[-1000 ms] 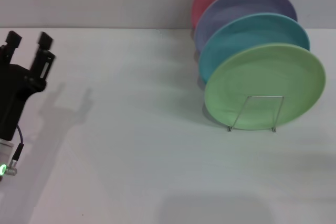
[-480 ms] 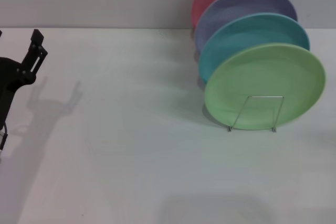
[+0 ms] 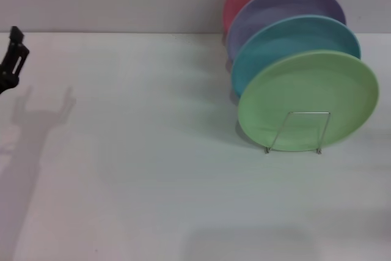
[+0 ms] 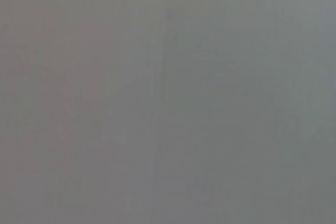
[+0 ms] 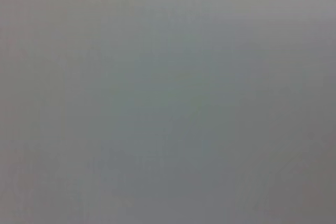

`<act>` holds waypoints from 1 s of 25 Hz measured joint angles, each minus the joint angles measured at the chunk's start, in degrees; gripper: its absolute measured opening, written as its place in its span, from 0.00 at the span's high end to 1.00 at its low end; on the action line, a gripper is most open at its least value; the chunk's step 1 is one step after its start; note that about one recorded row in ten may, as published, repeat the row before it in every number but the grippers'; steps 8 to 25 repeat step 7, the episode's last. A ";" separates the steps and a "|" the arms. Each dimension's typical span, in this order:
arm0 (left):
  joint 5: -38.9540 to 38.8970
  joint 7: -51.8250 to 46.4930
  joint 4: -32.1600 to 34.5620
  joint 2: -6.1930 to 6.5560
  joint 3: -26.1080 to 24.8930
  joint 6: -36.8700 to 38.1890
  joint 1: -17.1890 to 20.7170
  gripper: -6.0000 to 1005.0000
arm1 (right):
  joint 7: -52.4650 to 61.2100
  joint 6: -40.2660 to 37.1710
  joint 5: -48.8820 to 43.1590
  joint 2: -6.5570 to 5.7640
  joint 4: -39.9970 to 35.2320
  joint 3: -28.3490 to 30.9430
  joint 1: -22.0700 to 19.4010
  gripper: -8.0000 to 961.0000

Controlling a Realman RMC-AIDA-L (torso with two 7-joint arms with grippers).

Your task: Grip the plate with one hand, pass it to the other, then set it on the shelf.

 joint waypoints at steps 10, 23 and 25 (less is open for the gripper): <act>-0.06 -0.45 -0.10 -0.07 -0.46 -0.03 -0.02 0.14 | 0.71 -1.38 0.65 -1.26 -0.06 0.02 -0.12 0.23; -0.06 -0.45 -0.10 -0.07 -0.46 -0.03 -0.02 0.14 | 0.71 -1.38 0.65 -1.26 -0.06 0.02 -0.12 0.23; -0.06 -0.45 -0.10 -0.07 -0.46 -0.03 -0.02 0.14 | 0.71 -1.38 0.65 -1.26 -0.06 0.02 -0.12 0.23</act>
